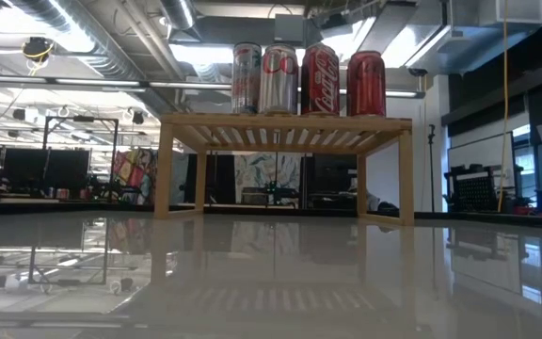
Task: Place canned beverage on shelf
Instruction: Put the white pink soda can aligned with the other white pink soda can on the shelf
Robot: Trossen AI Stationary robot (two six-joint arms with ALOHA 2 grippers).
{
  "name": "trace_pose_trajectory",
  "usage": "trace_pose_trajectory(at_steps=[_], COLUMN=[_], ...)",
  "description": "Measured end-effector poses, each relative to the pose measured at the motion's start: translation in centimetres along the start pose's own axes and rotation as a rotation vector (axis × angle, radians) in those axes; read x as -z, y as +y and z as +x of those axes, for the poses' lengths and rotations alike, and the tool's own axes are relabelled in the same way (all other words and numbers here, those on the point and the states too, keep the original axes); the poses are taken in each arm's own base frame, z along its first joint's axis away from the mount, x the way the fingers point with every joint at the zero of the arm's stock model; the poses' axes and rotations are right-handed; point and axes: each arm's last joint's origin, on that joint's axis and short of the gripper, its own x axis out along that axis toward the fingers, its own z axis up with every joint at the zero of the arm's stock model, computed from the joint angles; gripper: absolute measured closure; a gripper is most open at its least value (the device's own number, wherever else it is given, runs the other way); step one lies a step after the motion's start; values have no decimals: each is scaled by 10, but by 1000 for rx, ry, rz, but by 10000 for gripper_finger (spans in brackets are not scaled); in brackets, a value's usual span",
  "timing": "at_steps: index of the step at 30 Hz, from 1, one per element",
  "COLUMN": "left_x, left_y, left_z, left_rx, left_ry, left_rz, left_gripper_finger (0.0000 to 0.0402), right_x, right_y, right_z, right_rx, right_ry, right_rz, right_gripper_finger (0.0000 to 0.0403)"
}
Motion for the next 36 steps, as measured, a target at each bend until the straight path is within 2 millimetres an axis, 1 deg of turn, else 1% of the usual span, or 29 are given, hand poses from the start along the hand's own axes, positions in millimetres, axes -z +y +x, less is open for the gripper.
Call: trace_pose_trajectory(at_steps=[7, 14, 16, 17, 18, 21, 22, 25, 28, 31, 33, 36], left_x=[-1, -1, -1, -1, -1, -1, -1, -1, 0, 2, 4, 9], left_y=[2, 2, 2, 2, 2, 3, 3, 3, 1, -3, -7, -13], left_z=[1, 1, 1, 1, 1, 1, 1, 1, 1, -1, -3, -6], left_rx=[-4, -8, -7, -7, -8, -9, -10, -10, -5, 24, 53, 75], left_ry=[0, 2, 2, 2, 2, 2, 2, 2, 3, 14, 27, 44], left_rz=[20, 20, 20, 20, 20, 19, 18, 18, 22, 35, 43, 66], left_gripper_finger=[85, 85, 85, 85, 85, 85, 85, 85, 85, 85, 85, 85], right_x=[1, -1, -1, -2, -2, -2, -2, -4, -15, -33, -48, -76], right_y=[7, 9, 9, 8, 8, 7, 6, 6, 10, 13, 15, 18], right_z=[10, 39, 44, 45, 46, 46, 46, 42, 34, 24, 18, 12], right_rx=[11, 6, 2, 5, 10, 17, 19, 23, 7, 17, 13, 13], right_ry=[5, 58, 63, 67, 69, 65, 60, 27, 5, -48, -82, -130], right_rz=[-23, -55, -76, -87, -102, -155, -184, -304, -430, -552, -626, -723], right_gripper_finger=[27, 31, 50, 66, 85, 161, 176, 176, 176, 176, 176, 176])
